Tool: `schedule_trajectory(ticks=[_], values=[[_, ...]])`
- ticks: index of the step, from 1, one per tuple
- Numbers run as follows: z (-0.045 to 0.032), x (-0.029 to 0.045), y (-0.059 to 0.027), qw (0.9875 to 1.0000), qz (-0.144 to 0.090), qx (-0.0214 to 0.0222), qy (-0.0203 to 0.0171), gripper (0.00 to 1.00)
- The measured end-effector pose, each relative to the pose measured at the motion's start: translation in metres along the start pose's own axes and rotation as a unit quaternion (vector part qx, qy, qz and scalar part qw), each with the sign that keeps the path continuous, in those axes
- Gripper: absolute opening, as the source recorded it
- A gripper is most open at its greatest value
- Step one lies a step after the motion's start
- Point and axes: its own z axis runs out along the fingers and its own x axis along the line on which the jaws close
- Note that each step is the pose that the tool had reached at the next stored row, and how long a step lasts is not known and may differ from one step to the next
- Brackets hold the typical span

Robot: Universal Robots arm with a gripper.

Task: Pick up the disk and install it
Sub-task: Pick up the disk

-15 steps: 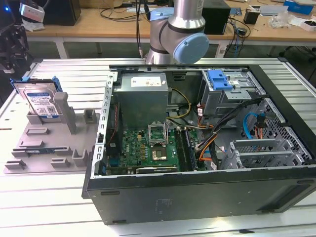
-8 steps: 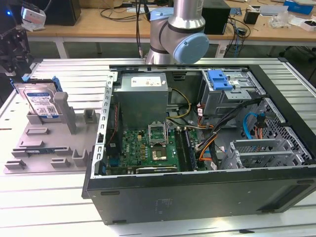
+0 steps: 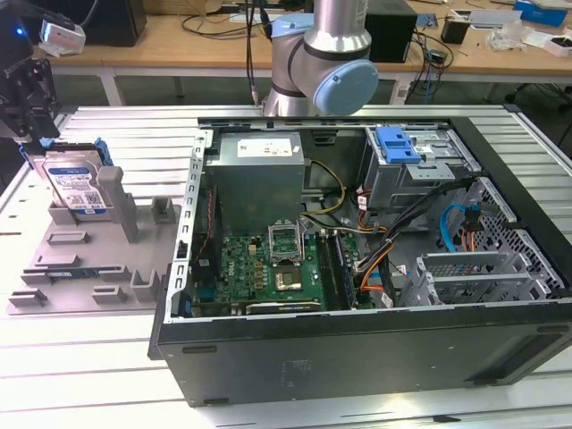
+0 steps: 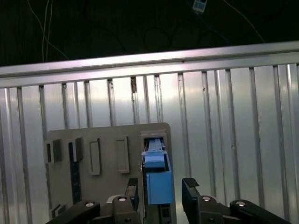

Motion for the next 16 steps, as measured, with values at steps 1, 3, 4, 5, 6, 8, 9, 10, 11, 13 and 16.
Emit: schedule_trajectory(ticks=[1, 3, 4, 5, 6, 8, 9, 10, 11, 13, 16], values=[[0.0003, 0.0001, 0.0000, 1.0000, 0.000, 0.0000, 0.0000, 0.50], [0.0023, 0.0002, -0.0003, 1.0000, -0.001, 0.0001, 0.0000, 0.50], [0.0030, 0.0002, -0.0003, 1.0000, -0.002, 0.0000, 0.0000, 0.50], [0.0034, 0.0002, -0.0003, 1.0000, -0.004, 0.0001, 0.0001, 0.50], [0.0036, 0.0002, -0.0003, 1.0000, -0.006, 0.0002, 0.0001, 0.50], [0.0042, 0.0002, -0.0003, 0.9999, -0.015, 0.0006, 0.0002, 0.50], [0.0046, 0.0002, -0.0003, 0.9998, -0.020, 0.0008, 0.0002, 0.50], [0.0049, 0.0001, -0.0003, 0.9997, -0.024, 0.0010, 0.0003, 0.50], [0.0056, 0.0001, -0.0004, 0.9997, -0.026, 0.0011, 0.0003, 0.50], [0.0059, 0.0001, -0.0003, 0.9997, -0.026, 0.0010, 0.0003, 0.50], [0.0062, 0.0001, -0.0003, 0.9997, -0.026, 0.0010, 0.0003, 0.50]])
